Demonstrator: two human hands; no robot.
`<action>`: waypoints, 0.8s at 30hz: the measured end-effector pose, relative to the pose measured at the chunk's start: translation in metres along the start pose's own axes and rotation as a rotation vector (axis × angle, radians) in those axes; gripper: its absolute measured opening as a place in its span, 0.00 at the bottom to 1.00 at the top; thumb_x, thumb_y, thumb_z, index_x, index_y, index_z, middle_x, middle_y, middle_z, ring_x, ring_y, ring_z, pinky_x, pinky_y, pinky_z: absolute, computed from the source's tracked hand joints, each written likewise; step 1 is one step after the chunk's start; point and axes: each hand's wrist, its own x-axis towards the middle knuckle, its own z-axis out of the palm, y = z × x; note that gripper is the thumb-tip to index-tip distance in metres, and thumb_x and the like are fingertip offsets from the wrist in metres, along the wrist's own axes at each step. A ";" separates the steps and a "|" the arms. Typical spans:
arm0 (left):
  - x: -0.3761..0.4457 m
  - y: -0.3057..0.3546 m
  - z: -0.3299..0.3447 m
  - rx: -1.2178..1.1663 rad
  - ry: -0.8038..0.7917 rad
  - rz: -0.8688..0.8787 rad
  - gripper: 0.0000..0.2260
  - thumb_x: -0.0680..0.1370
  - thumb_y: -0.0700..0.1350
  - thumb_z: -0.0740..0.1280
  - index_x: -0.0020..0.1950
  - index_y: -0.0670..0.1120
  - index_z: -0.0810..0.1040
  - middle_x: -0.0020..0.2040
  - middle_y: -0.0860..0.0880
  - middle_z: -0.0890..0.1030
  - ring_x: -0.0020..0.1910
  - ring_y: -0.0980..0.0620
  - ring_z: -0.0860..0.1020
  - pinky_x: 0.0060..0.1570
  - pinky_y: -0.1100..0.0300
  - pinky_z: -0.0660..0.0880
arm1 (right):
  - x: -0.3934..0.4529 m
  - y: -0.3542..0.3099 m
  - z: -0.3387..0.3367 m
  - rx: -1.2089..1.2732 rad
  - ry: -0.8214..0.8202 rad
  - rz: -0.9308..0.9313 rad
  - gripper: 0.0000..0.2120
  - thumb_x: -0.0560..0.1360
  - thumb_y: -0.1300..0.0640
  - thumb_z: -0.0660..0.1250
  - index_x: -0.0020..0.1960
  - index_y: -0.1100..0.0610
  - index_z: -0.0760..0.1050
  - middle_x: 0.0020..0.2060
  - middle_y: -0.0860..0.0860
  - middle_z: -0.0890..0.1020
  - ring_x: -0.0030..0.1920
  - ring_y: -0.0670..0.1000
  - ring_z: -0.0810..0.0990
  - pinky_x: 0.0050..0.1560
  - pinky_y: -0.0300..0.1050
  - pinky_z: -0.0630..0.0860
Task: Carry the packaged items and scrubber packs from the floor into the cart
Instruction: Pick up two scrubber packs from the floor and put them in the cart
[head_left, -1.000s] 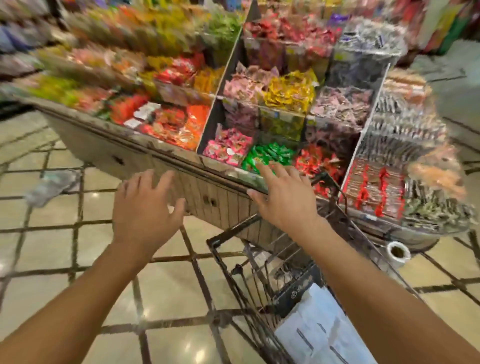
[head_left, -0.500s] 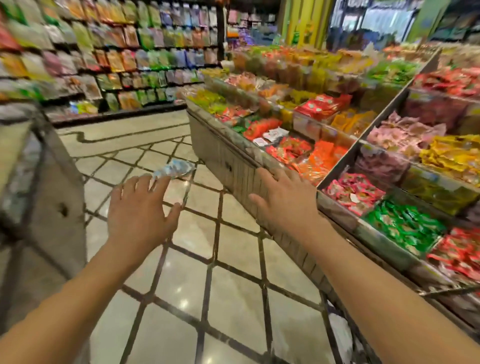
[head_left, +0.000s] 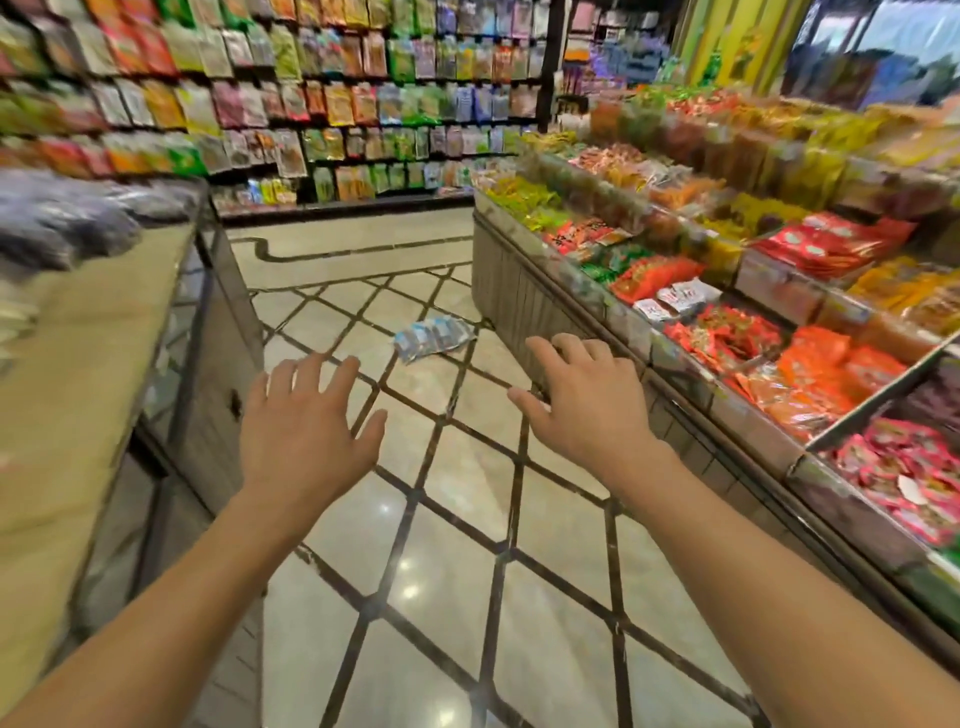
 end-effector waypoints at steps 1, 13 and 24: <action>0.011 -0.005 0.007 -0.005 -0.001 -0.005 0.30 0.80 0.64 0.64 0.78 0.50 0.72 0.74 0.39 0.76 0.73 0.37 0.72 0.72 0.38 0.67 | 0.013 -0.004 0.005 0.009 -0.006 -0.004 0.31 0.82 0.34 0.57 0.80 0.48 0.62 0.75 0.52 0.71 0.72 0.60 0.71 0.66 0.59 0.72; 0.188 -0.031 0.093 -0.063 0.061 -0.028 0.29 0.77 0.61 0.62 0.70 0.44 0.79 0.63 0.37 0.81 0.64 0.33 0.78 0.65 0.37 0.72 | 0.217 -0.001 0.091 0.058 0.030 -0.041 0.31 0.81 0.34 0.58 0.78 0.50 0.67 0.73 0.53 0.74 0.70 0.62 0.73 0.62 0.59 0.73; 0.353 -0.069 0.168 -0.005 0.087 -0.076 0.26 0.77 0.59 0.65 0.68 0.43 0.80 0.59 0.37 0.81 0.61 0.33 0.78 0.61 0.38 0.73 | 0.414 -0.009 0.144 0.097 0.033 -0.088 0.31 0.81 0.35 0.61 0.77 0.51 0.68 0.74 0.54 0.73 0.70 0.62 0.73 0.62 0.60 0.74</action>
